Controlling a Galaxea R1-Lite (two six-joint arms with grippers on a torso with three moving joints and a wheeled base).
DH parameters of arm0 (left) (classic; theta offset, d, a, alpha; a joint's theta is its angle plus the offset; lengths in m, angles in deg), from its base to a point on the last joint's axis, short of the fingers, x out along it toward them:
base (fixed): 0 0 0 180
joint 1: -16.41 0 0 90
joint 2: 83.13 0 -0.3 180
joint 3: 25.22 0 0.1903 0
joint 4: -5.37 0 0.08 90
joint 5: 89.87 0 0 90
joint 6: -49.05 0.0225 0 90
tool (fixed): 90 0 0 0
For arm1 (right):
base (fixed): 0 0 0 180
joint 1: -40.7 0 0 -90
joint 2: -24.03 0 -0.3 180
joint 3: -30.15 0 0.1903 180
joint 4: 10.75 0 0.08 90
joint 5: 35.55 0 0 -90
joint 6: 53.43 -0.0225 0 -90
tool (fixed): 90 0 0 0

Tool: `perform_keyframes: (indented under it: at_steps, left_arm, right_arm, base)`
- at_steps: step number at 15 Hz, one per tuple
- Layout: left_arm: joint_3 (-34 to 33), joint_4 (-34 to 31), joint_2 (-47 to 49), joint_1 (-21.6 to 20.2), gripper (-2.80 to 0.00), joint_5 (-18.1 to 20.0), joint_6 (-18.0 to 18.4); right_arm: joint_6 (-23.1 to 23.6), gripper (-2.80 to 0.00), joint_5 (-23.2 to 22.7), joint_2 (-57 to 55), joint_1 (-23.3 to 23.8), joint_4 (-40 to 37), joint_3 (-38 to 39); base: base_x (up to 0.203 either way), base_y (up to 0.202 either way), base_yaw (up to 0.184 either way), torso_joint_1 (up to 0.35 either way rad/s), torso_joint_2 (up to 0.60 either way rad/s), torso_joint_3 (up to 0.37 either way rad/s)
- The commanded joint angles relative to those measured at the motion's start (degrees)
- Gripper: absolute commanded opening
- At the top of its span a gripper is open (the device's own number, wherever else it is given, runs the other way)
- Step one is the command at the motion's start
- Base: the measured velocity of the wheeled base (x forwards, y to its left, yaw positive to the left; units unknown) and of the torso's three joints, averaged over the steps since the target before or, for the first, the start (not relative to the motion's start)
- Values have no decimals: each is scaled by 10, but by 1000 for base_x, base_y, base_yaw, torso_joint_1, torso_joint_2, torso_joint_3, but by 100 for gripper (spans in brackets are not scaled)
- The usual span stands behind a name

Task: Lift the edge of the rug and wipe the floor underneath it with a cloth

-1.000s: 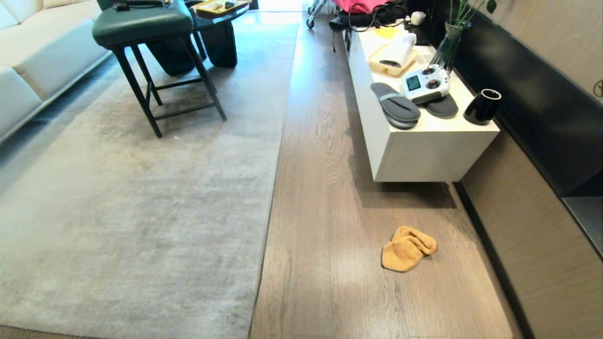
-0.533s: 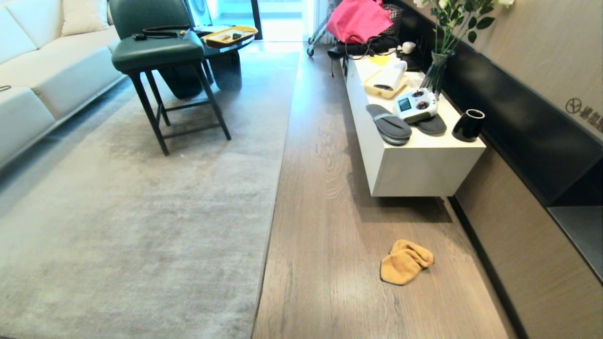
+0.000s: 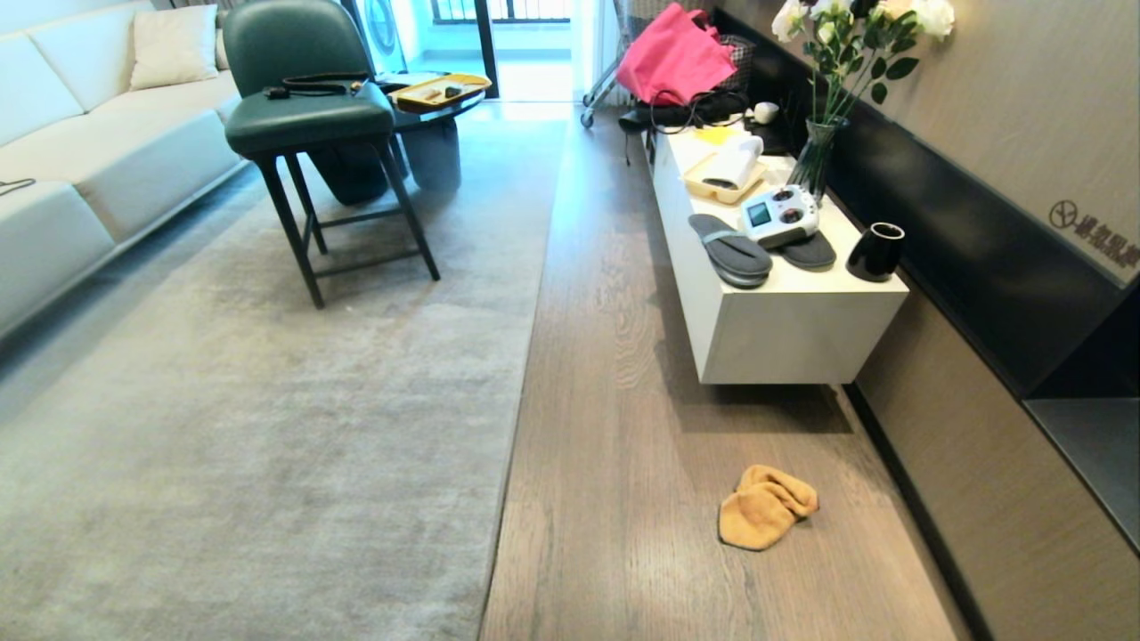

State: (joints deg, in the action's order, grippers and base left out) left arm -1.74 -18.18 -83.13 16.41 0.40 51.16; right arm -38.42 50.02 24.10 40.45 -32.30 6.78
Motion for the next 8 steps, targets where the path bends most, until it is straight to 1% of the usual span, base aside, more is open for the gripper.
perform_keyframes:
  at_steps: [1,4,8]
  left_arm:
    - [0,0,0,0,-280,0,0]
    - [0,1,0,0,-280,0,1]
    - [0,0,0,0,-280,-1,1]
  right_arm:
    - [1,-280,-1,-1,0,0,0]
    - [1,-280,-1,-1,0,0,0]
    - [1,-280,-1,-1,0,0,0]
  base:
    - [0,0,0,0,0,0]
    - [0,0,0,0,0,0]
    - [0,0,0,3,2,70]
